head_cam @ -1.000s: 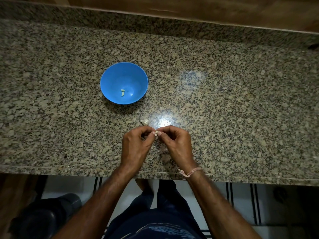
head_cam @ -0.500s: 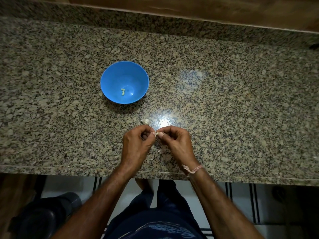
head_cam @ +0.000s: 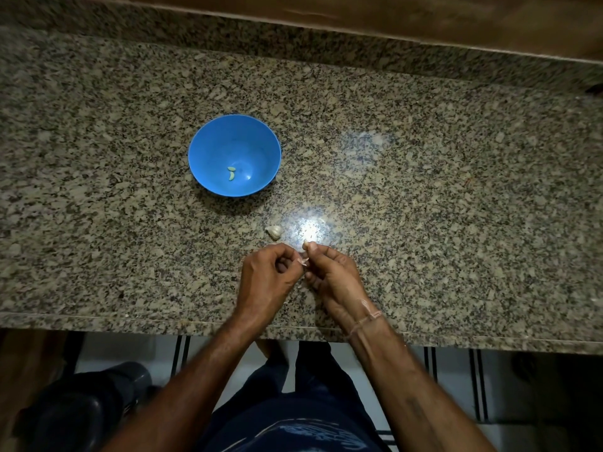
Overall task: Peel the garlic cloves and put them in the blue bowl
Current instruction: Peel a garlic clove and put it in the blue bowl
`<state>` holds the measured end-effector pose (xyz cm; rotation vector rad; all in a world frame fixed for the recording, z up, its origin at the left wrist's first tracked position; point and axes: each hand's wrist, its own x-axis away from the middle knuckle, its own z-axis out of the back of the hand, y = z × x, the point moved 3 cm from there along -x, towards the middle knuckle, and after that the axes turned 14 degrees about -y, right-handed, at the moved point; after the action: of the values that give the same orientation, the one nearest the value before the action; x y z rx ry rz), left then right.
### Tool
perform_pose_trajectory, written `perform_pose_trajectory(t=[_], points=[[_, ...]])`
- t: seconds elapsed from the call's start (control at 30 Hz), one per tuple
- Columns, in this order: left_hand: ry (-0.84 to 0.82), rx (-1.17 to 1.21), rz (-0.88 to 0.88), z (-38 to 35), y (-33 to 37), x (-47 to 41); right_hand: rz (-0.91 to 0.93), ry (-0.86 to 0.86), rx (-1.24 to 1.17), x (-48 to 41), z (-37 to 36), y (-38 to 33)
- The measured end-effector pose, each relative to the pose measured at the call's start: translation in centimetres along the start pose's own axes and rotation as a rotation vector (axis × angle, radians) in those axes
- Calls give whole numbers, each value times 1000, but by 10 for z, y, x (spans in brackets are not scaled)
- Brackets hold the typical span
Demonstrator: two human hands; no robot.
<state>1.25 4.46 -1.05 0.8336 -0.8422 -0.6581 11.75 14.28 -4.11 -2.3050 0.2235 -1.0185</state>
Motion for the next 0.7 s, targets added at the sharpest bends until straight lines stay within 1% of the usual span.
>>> perform_pose_trajectory(t=[0.17,0.3,0.47,0.53,0.6,0.7], points=[[64,-4,82,2,-7,-1,64,23,204,-1,4,-4],[66,35,59,4,-8,-3,72,-9,290,3,4,-6],[45,201,-6,6,0,-3,72,-62,310,5,2,-9],[31,233,-22,6,3,-2,52,-78,269,6,0,-9],[26,266,-17,6,2,-2,38,-86,227,6,-1,-9],[16,306,1,6,-1,-3,46,-86,260,6,0,-8]])
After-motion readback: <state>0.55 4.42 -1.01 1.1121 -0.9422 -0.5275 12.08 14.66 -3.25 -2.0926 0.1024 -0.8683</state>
